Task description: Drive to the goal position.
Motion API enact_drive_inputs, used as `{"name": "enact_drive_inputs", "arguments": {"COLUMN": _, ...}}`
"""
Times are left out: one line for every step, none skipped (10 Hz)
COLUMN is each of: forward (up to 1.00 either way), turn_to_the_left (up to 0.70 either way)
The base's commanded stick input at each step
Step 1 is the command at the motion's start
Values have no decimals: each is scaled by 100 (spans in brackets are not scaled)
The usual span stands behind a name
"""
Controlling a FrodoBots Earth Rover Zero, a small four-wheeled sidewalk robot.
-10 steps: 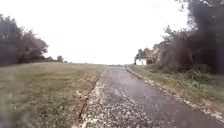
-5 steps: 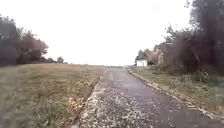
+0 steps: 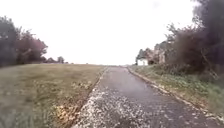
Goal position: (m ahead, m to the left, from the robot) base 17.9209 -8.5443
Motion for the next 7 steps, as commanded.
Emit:
{"name": "enact_drive_inputs", "arguments": {"forward": 70, "turn_to_the_left": 0}}
{"name": "enact_drive_inputs", "arguments": {"forward": 70, "turn_to_the_left": 0}}
{"name": "enact_drive_inputs", "arguments": {"forward": 70, "turn_to_the_left": 0}}
{"name": "enact_drive_inputs", "arguments": {"forward": 70, "turn_to_the_left": 0}}
{"name": "enact_drive_inputs", "arguments": {"forward": 70, "turn_to_the_left": 0}}
{"name": "enact_drive_inputs", "arguments": {"forward": 70, "turn_to_the_left": 0}}
{"name": "enact_drive_inputs", "arguments": {"forward": 70, "turn_to_the_left": 0}}
